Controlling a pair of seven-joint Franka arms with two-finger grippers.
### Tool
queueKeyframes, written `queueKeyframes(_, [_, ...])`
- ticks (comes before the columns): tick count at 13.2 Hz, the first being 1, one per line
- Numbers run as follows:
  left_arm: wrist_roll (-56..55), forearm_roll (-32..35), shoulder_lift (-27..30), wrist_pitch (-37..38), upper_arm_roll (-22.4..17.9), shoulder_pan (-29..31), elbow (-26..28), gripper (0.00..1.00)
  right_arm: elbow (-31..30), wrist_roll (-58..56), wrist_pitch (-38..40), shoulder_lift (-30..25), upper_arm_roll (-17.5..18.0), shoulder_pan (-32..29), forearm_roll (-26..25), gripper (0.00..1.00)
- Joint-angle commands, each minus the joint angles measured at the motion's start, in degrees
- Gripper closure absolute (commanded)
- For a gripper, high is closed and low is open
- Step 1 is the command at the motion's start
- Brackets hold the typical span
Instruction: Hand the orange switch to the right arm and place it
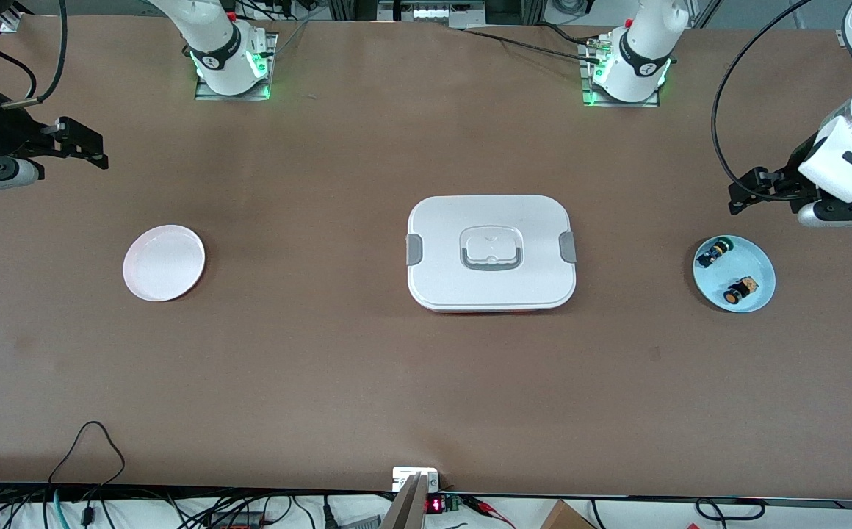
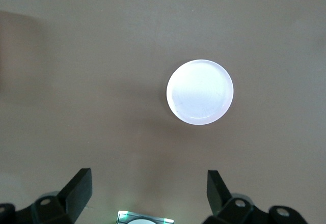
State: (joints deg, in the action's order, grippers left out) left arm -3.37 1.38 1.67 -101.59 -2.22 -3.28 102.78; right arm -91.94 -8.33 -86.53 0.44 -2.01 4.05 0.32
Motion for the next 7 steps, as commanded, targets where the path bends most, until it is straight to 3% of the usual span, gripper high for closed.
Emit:
queueKeyframes(1, [0.2,1.1,-0.9,1.6,-0.3,-0.6,-1.9,0.00,1.1,-0.1,1.1,0.4,0.2,-0.4,0.6,0.00])
queueKeyframes(7, [0.3,1.1,-0.9,1.6,-0.3,-0.2,-1.9,0.00,1.1,-0.1,1.5,0.3,0.0,-0.4,0.5,0.00])
